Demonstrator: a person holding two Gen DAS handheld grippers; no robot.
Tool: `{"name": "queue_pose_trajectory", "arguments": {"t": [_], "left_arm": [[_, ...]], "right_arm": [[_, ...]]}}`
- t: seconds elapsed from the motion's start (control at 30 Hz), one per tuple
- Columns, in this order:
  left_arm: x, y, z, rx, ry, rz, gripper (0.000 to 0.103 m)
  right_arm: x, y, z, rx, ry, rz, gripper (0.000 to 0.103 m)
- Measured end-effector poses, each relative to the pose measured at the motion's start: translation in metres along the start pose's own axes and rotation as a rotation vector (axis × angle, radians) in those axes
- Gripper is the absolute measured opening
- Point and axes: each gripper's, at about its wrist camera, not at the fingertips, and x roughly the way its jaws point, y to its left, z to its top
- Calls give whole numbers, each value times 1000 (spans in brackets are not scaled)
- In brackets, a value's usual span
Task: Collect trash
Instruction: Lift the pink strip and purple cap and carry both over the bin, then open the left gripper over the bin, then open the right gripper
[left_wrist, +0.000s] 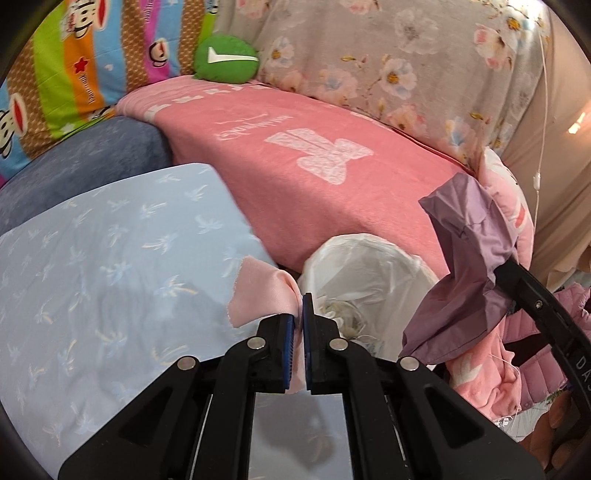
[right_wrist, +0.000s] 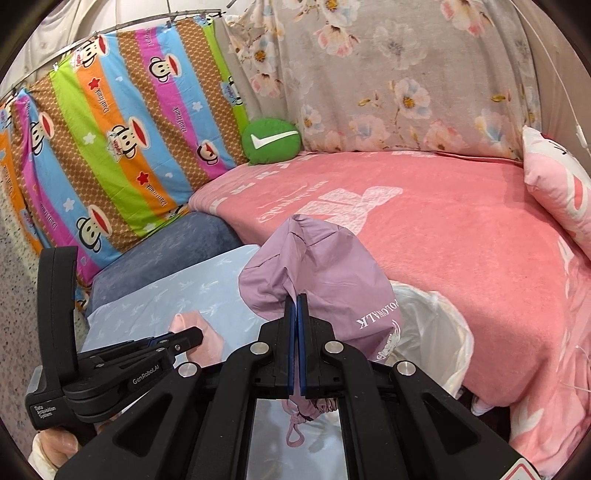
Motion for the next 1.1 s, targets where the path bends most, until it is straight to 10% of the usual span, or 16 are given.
{"name": "queue_pose_trajectory", "arguments": {"t": [0.7, 0.83, 1.1], "left_arm": [[47, -75, 24, 93, 53, -139, 8], [47, -74, 25, 76, 33, -109, 70], [42, -63, 27, 61, -13, -43, 72]], "right_arm": [[5, -65, 34, 32, -54, -95, 1], [10, -66, 42, 29, -61, -92, 1], [28, -62, 42, 25, -25, -70, 8]]}}
